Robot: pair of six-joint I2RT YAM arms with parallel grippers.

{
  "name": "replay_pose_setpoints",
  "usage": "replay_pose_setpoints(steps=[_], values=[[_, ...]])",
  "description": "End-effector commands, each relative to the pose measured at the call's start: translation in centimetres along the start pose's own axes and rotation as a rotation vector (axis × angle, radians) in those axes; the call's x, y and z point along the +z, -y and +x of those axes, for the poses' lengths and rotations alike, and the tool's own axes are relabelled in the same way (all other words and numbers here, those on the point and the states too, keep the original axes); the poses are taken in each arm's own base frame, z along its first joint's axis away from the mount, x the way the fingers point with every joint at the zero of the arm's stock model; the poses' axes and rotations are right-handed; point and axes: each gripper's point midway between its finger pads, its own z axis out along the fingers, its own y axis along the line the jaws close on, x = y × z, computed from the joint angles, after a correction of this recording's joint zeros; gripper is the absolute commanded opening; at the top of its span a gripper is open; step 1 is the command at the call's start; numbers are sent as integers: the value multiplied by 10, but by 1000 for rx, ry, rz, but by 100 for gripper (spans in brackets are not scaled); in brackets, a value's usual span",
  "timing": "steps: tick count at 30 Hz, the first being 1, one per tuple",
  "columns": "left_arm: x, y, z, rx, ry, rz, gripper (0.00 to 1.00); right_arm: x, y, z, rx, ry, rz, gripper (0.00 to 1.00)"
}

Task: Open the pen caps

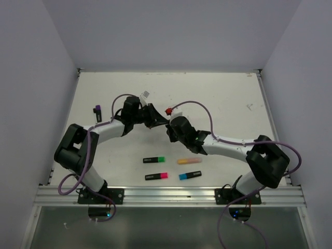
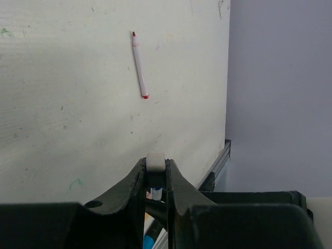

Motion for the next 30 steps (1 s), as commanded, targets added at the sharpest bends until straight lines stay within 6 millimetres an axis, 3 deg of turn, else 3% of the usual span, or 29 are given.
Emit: replay_pose_setpoints(steps=[1,3,4,8,12,14,16,17,18,21,27,30], values=[[-27,8,-74,9,236,39,0,-6,-2,36,-54,-119,-149,0],[-32,8,-73,16,238,81,0,-5,-17,31,29,-110,-313,0],[-36,7,-77,16,251,84,0,-15,-41,33,80,-141,-473,0],[-46,1,-77,26,271,89,0,-29,-70,23,203,-147,-728,0],[-53,-13,-81,51,298,17,0,-29,-77,11,271,-131,-763,0],[-58,-20,-81,57,295,-38,0,-25,-62,8,247,-111,-657,0],[-63,-33,-90,115,322,-139,0,-12,-28,9,226,-108,-435,0],[-64,-44,-85,113,300,-188,0,-13,-18,3,218,-96,-371,0],[-67,-50,-87,150,312,-226,0,-8,11,2,216,-100,-192,0],[-71,-75,-80,190,294,-323,0,-11,52,-7,174,-105,15,0],[-58,-118,-61,192,191,-422,0,-13,106,-21,162,-159,200,0],[-45,-128,-51,172,138,-398,0,-12,128,-23,206,-188,237,0]])
